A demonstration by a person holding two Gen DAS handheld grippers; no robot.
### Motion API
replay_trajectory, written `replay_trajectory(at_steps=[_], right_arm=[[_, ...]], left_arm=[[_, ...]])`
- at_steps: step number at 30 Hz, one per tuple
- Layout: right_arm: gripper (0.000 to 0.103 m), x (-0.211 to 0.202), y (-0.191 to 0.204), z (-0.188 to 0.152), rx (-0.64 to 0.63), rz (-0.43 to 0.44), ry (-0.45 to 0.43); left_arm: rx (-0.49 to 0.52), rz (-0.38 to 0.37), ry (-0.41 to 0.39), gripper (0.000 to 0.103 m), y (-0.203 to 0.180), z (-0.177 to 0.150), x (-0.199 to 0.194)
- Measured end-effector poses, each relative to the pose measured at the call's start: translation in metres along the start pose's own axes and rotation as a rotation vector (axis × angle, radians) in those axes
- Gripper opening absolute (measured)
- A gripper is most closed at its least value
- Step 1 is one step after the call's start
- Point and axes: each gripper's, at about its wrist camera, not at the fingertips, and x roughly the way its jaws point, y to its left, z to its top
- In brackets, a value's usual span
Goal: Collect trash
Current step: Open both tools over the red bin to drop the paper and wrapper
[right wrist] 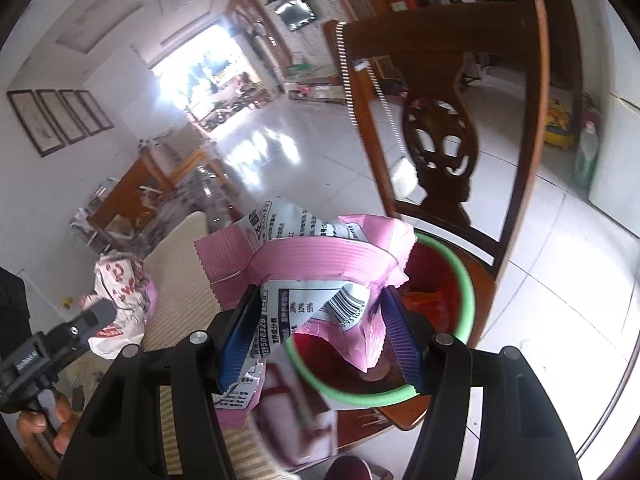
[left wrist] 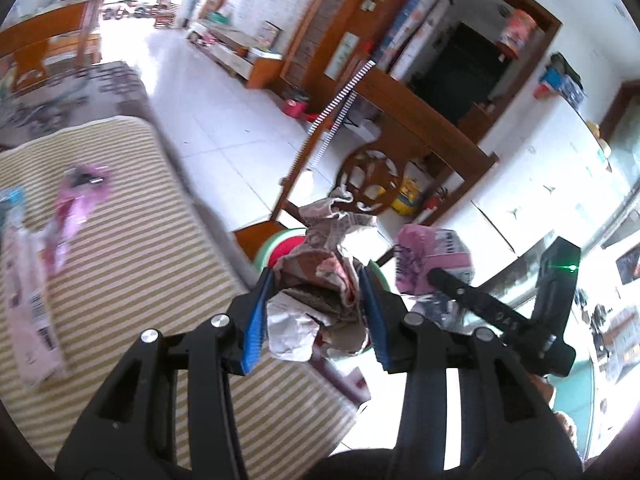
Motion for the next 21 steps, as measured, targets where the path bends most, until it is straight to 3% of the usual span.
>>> replay_trajectory(at_steps=[3, 6, 10, 18, 21], right_arm=[[0.063, 0.005, -0.01, 0.004, 0.018, -0.012, -0.004], [0.075, 0.009, -0.013, 0.007, 0.021, -0.023, -0.017], [0.083, 0.013, -0.013, 0.009, 0.023, -0.024, -0.028], [0.084, 0.014, 0.004, 0.002, -0.003, -0.003, -0.006], [0.084, 0.014, 0.017, -0.001, -0.038, 0.002, 0.0]], left_arm=[[0.048, -0.017, 0.03, 0.046, -0.015, 0.004, 0.018], [0.076, -0.013, 0.04, 0.068, -0.024, 0.007, 0.029], [0.052, -0.025, 0.02, 0.079, -0.02, 0.003, 0.029], [0.02, 0.061, -0.014, 0.08, 0.007, -0.013, 0.002], [-0.01, 0.168, -0.068, 0.08, 0.033, -0.03, -0.027]])
